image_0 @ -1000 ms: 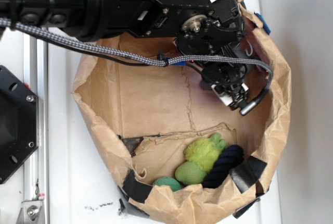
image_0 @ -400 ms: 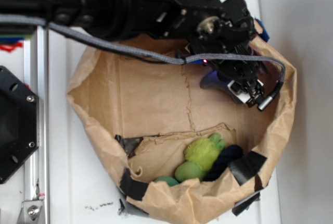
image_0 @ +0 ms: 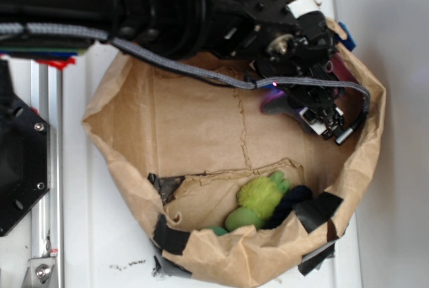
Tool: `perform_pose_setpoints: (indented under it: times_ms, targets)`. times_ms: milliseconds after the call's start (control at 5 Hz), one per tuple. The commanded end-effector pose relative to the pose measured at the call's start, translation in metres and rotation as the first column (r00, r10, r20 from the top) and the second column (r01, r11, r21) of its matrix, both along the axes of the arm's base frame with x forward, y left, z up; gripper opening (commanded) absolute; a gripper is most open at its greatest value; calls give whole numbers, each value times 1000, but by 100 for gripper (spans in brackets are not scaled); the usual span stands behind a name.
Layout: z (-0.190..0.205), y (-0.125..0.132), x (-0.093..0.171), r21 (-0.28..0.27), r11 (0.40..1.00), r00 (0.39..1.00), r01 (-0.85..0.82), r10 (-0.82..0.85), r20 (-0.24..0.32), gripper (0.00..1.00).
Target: Grab the gray animal.
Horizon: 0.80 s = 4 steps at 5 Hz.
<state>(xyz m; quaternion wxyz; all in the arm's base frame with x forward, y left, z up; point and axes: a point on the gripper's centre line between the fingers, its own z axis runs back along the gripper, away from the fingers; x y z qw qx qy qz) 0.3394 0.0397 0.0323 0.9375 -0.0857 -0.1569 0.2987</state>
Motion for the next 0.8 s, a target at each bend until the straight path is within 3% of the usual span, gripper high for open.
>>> perform_pose_setpoints:
  times_ms: [0,200,400,600]
  targets:
    - [2,7,-3,-7,1000,1000,11,-11,-5,0]
    - [4,7,-4,0,1000,1000,14,-14,-6,2]
    - [5,7,-7,-1,1000,1000,18,-18,-8,11]
    - [7,6,-9,0,1000,1000,26,-26,-6,10]
